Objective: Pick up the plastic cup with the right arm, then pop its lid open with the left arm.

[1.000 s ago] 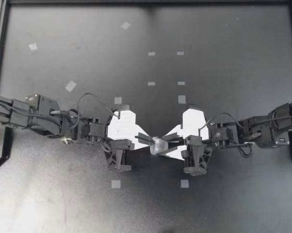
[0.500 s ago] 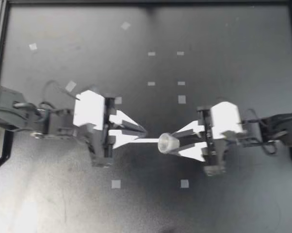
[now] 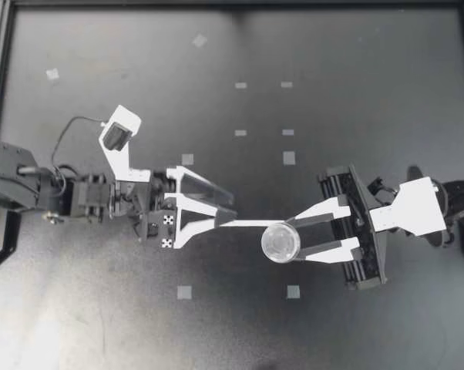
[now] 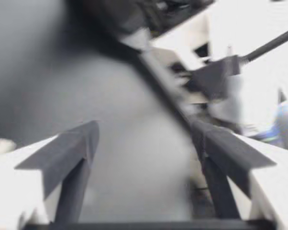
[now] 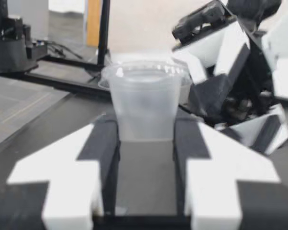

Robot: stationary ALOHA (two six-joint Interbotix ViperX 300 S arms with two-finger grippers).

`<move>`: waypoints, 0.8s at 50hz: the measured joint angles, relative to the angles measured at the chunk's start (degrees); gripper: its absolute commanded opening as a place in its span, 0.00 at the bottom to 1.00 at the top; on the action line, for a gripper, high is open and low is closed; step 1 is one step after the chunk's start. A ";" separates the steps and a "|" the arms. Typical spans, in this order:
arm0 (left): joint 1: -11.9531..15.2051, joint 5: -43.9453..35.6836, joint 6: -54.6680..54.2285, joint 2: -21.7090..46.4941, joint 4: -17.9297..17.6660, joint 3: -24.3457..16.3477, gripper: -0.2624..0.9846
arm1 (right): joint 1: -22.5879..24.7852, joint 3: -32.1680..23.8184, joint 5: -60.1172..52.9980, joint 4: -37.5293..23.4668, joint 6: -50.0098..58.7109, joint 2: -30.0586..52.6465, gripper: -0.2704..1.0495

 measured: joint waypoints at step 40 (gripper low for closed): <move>-4.04 -4.39 -2.90 0.88 1.14 -4.75 0.77 | -0.35 -3.25 2.90 2.64 2.55 5.89 0.43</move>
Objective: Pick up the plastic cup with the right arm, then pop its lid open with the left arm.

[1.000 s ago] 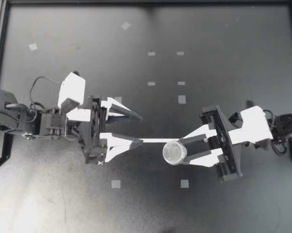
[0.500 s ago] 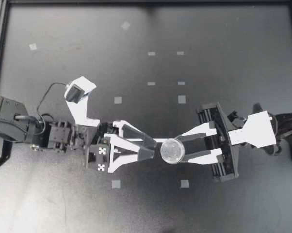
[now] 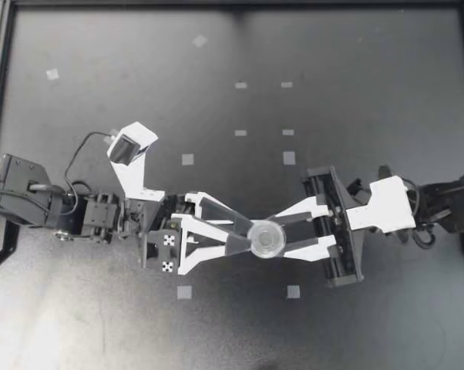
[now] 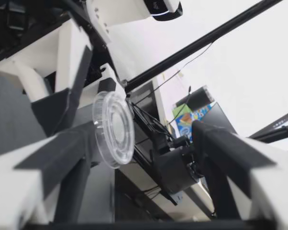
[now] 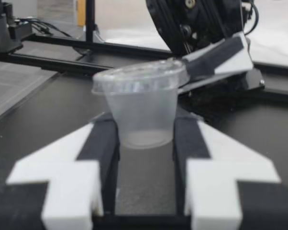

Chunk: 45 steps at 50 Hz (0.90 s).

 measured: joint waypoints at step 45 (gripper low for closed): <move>-0.26 -0.35 5.01 -2.29 0.35 -0.09 0.76 | -0.09 0.97 2.11 0.62 6.24 1.41 0.43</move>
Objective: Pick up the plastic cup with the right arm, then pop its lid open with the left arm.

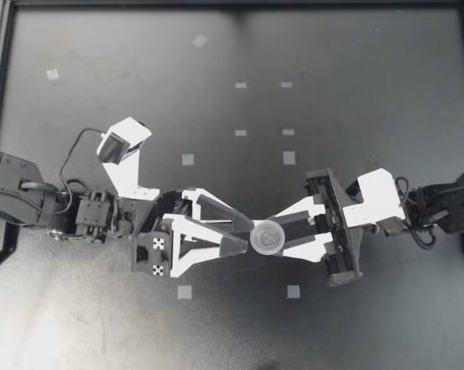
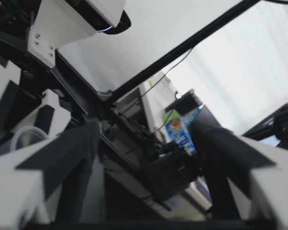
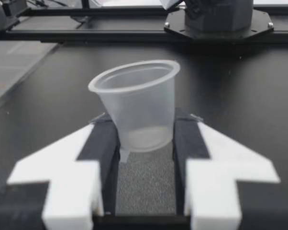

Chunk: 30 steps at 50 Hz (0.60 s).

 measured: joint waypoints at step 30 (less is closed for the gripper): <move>0.00 11.07 52.56 -2.99 -0.18 6.33 0.76 | 1.14 0.00 0.00 -1.49 9.14 -8.79 0.43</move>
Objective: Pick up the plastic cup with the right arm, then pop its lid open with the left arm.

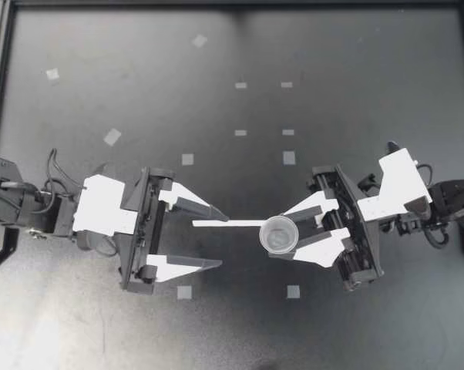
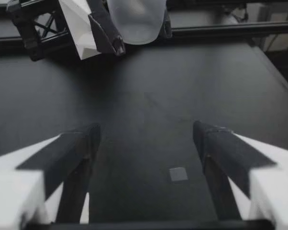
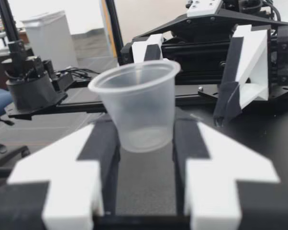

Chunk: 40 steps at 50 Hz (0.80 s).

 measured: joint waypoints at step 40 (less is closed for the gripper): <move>0.09 0.09 0.00 0.00 0.00 0.09 0.76 | 0.09 0.09 1.32 0.00 0.00 -0.09 0.43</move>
